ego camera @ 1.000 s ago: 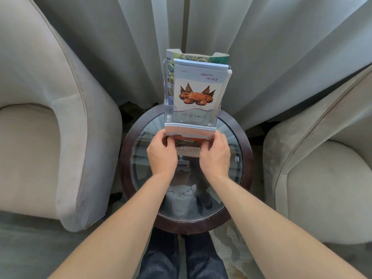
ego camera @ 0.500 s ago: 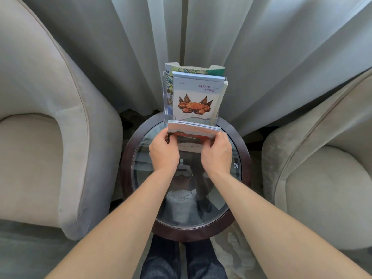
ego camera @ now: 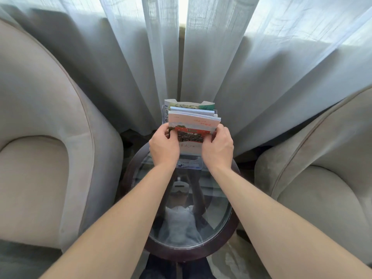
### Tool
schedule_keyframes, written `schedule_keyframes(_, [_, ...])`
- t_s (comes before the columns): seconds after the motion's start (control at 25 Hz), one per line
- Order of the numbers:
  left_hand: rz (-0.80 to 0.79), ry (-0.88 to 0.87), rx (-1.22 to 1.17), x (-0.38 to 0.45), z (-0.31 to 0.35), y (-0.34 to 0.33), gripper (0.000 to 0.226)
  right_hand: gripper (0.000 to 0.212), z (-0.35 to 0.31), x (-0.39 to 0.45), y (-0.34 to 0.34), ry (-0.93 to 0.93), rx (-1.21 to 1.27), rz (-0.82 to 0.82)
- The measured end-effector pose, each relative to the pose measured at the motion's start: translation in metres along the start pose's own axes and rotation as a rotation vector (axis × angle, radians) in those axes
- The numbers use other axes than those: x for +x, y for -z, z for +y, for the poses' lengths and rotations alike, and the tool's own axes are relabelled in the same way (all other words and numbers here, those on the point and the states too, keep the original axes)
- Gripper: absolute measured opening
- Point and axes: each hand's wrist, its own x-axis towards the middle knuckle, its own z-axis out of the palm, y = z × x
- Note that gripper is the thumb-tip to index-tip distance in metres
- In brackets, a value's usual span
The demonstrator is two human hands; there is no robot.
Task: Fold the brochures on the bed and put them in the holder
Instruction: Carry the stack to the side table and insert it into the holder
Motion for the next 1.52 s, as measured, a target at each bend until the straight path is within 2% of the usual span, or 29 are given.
schedule_keyframes(0.36, [-0.005, 0.062, 0.058, 0.005, -0.040, -0.021, 0.014, 0.006, 0.033, 0.002, -0.030, -0.074, -0.065, -0.073])
schedule_keyframes(0.76, [-0.025, 0.105, 0.136, 0.006, -0.073, -0.039, 0.026, 0.003, 0.053, -0.001, -0.047, -0.093, -0.062, -0.074])
schedule_keyframes(1.0, [-0.047, 0.141, 0.072, -0.004, -0.069, -0.043, 0.051, 0.022, 0.056, -0.007, -0.045, -0.124, -0.051, -0.043])
schedule_keyframes(1.24, [-0.103, 0.119, 0.077, -0.016, -0.059, -0.050, 0.056, 0.031, 0.055, -0.012, -0.043, -0.130, -0.070, -0.064])
schedule_keyframes(1.36, [-0.077, 0.144, 0.061, -0.016, -0.053, -0.051, 0.054, 0.033, 0.052, -0.014, -0.042, -0.152, -0.049, -0.054])
schedule_keyframes(1.52, [-0.031, 0.194, 0.059, -0.017, -0.046, -0.051, 0.057, 0.052, 0.051, -0.015, -0.040, -0.203, -0.021, -0.054])
